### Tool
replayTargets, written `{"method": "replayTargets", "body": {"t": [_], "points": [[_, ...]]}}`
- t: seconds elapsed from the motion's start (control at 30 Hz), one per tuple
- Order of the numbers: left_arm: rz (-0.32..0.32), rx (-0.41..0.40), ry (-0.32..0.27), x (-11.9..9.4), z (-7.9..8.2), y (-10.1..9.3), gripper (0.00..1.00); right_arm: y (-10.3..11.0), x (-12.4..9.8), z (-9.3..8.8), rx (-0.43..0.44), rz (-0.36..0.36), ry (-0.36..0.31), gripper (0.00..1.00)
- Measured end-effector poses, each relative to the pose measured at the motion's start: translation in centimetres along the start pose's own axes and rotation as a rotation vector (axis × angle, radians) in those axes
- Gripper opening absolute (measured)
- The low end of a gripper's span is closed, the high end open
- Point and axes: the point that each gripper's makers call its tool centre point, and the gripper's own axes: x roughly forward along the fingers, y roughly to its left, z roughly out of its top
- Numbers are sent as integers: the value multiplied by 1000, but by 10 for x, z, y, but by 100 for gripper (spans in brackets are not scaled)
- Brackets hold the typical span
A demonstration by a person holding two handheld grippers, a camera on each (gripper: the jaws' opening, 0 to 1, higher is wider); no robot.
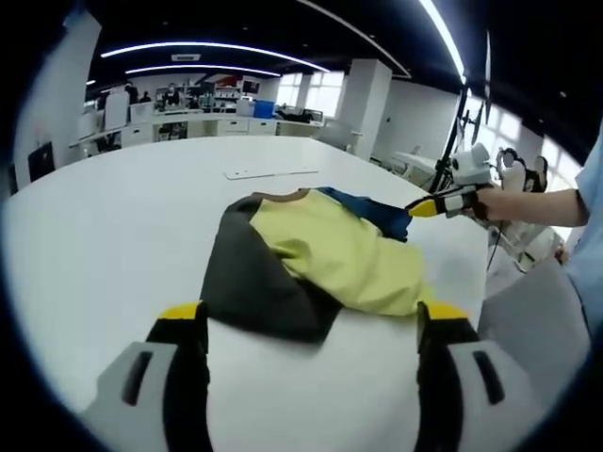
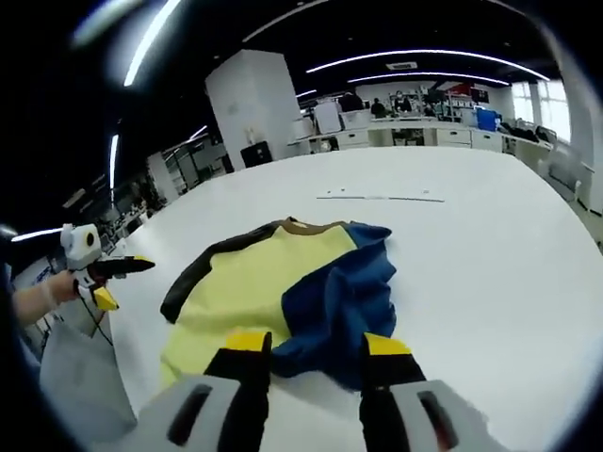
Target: Fold the garment on the visible template until the final outline fits inside the template.
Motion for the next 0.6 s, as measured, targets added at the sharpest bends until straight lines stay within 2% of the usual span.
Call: {"method": "replayTargets", "body": {"t": [0.1,0.2,0.43,0.6], "points": [[2,-2,0,-1,0,1,89,4,0,-4,42,25,2,20],[0,-3,1,-1,-1,0,88,5,-1,-3,75,37,-13,14],[-7,-3,4,1,-2,-2,88,4,-2,-3,84,35,-9,0],[-8,-6,6,1,-3,-3,88,-1,-7,1,71,21,-25,0]]}}
